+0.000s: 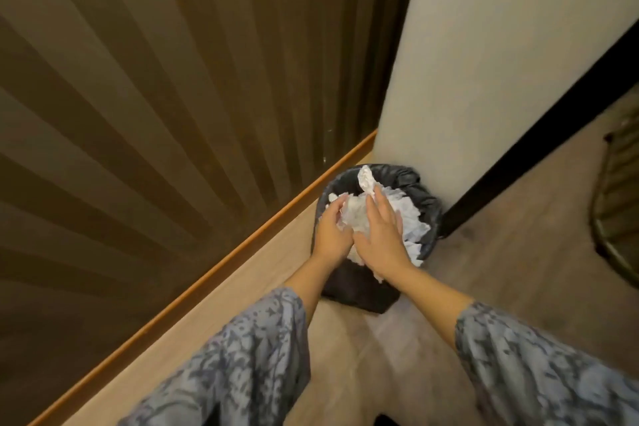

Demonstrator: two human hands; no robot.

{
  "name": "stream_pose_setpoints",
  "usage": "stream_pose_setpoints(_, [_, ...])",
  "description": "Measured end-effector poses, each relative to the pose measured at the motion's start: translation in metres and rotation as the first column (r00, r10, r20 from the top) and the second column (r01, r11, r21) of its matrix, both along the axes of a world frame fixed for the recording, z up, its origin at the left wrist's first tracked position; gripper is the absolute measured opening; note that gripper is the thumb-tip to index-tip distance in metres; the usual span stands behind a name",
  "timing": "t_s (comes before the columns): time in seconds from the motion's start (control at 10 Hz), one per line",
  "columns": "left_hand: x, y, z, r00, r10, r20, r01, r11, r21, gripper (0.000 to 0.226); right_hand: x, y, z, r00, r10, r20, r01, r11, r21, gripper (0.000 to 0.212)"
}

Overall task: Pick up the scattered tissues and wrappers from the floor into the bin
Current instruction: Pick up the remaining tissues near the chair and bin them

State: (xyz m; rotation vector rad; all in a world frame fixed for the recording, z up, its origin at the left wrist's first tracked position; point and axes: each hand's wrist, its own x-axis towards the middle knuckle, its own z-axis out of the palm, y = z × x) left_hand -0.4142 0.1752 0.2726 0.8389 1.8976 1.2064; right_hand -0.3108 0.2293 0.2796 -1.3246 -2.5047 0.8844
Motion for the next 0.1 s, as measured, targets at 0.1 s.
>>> stream_pose_setpoints(0.1, [0.0159,0.0049,0.0232,0.994,-0.108,0.013,0.109,0.988,-0.107,0.064,0.0246,0.0306,0.0235,0.990,0.039,0.135,-0.019,0.990,-0.142,0.063])
